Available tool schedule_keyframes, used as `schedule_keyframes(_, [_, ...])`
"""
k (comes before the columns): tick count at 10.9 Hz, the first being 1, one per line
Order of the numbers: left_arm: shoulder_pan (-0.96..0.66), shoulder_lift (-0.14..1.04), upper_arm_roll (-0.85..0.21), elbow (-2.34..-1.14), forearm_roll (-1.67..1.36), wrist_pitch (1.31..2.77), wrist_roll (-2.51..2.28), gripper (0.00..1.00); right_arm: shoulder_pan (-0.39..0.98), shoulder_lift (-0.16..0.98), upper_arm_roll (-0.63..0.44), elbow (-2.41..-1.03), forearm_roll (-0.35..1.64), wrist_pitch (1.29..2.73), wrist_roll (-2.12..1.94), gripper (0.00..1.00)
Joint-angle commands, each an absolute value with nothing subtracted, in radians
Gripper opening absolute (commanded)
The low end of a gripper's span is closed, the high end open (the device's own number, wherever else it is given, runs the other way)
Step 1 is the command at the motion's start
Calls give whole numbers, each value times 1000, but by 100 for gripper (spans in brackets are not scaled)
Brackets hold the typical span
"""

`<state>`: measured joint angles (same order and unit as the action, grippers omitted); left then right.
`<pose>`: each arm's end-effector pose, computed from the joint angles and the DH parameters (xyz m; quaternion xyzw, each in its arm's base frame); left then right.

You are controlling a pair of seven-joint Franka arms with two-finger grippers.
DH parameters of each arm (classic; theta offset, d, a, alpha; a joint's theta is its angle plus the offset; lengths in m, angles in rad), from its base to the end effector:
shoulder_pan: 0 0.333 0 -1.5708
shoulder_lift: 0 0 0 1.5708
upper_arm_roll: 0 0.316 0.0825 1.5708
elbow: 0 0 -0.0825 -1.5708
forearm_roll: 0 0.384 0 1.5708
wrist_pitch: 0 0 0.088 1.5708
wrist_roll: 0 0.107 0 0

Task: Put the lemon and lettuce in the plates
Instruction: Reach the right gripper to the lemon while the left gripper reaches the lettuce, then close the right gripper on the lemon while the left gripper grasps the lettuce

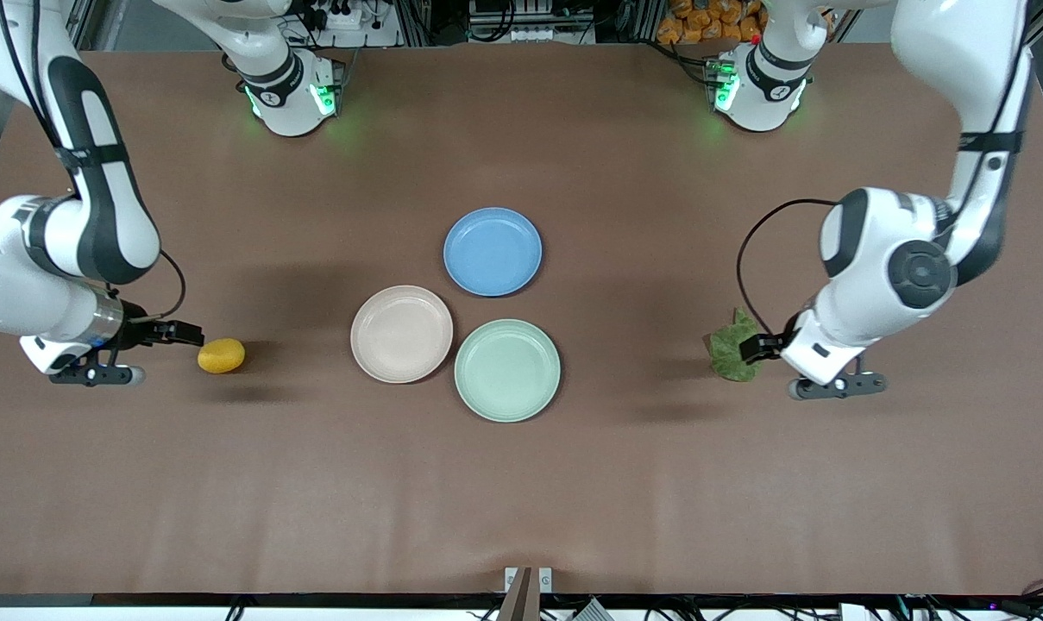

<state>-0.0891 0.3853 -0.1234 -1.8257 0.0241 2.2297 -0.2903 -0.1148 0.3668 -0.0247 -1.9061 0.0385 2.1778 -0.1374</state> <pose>0.6293 -0.1294 0.3279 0.9992 0.0363 0.0072 0.0158 0.6086 -0.0833 0.2986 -0.9987 0.0122 0.0455 0.0173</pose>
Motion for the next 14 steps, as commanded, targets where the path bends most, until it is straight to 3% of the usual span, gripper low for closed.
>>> schedule_keyframes(1, [-112,397,-118,-1937,12,2406,-334,100,-103,434,-25,-1901,57,2264,-137,100])
schedule_keyframes(4, [-120,469,-118,-1973,12,2532,-351,100,-101,486,-25,-1896,57,2310,-137,100])
schedule_keyframes(14, [-106,569,-110,-2005,92,2576,-350,100,-86,538,-25,-1898,147,2309,-138,100])
